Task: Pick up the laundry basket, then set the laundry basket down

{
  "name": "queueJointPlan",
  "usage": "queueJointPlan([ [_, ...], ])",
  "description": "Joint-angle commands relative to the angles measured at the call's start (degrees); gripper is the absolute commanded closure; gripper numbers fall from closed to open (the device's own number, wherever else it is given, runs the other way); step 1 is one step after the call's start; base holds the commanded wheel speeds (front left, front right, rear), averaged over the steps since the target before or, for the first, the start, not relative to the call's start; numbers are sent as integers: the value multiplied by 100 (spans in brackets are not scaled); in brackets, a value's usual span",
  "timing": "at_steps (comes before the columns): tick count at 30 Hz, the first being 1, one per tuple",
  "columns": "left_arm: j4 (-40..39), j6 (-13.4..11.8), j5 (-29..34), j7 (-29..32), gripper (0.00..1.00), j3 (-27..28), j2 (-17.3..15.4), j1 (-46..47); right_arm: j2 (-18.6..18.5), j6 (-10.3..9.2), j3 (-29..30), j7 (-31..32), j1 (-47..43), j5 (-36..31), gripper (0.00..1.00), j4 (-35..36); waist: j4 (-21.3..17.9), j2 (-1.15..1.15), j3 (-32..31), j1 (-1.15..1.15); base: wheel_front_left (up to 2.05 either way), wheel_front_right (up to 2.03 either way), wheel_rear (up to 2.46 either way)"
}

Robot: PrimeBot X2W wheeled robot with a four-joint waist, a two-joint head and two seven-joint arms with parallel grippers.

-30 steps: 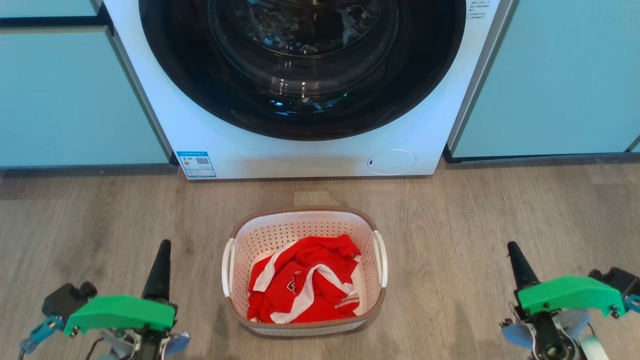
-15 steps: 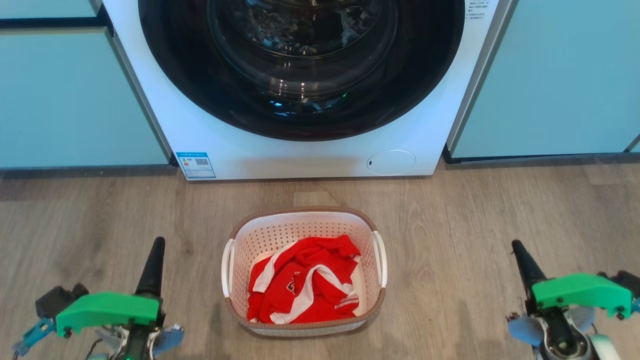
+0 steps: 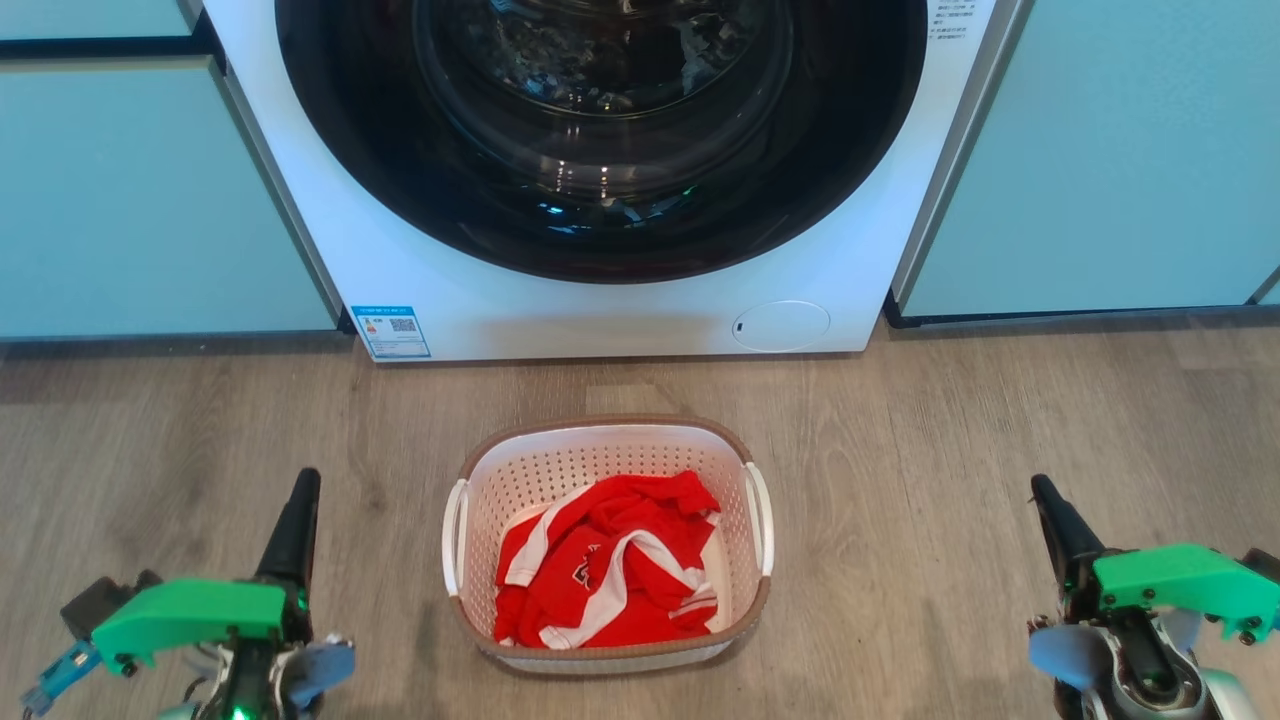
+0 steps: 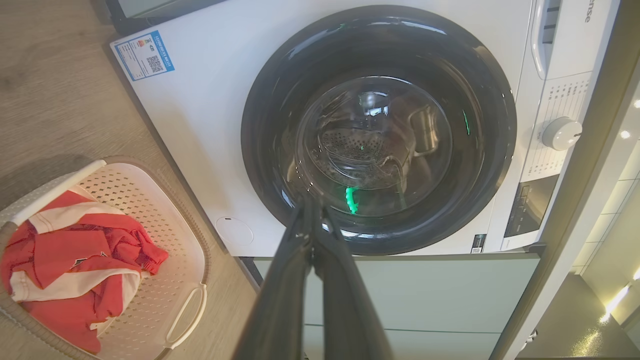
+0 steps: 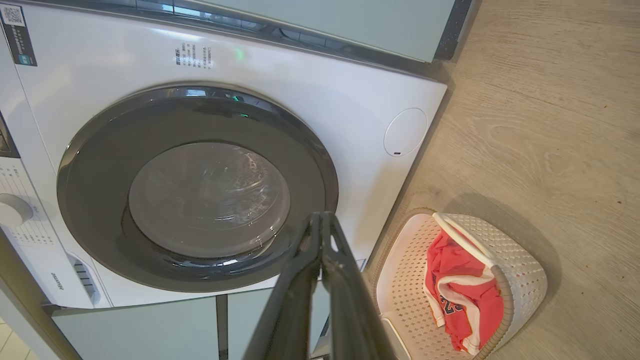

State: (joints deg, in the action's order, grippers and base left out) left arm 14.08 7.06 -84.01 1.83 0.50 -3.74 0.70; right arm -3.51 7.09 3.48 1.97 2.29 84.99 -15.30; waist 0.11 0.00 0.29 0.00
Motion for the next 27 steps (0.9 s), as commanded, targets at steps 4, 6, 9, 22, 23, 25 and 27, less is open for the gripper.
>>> queueJointPlan([
  [4, -111, 35, -360, 100, 100, 235, -93, 419, -80, 37, -19, 126, 331, 319, 100, 164, -3, 0, -3, 0, 0, 0, 0],
  [6, -92, 37, -490, 135, 100, 261, -91, 441, -79, 37, 7, 160, 339, 430, 100, 159, -4, 0, -4, 0, 0, 0, 0],
  [9, -63, 39, -686, 188, 100, 300, -89, 474, -78, 38, 46, 211, 351, 598, 100, 152, -7, 0, -7, 0, 0, 0, 0],
  [22, -14, 43, -997, 291, 100, 384, -71, 531, -64, 40, 129, 310, 373, 864, 100, 138, -11, 0, -11, 0, 0, 0, 0],
  [23, -14, 43, -995, 293, 100, 387, -69, 531, -62, 40, 131, 312, 373, 863, 100, 138, -11, 0, -11, 0, 0, 0, 0],
  [25, -13, 43, -991, 297, 100, 392, -65, 531, -59, 40, 135, 315, 374, 859, 100, 138, -11, 0, -11, 0, 0, 0, 0],
  [27, -13, 43, -986, 301, 100, 397, -62, 531, -56, 40, 139, 319, 374, 855, 100, 137, -11, 0, -11, 0, 0, 0, 0],
])
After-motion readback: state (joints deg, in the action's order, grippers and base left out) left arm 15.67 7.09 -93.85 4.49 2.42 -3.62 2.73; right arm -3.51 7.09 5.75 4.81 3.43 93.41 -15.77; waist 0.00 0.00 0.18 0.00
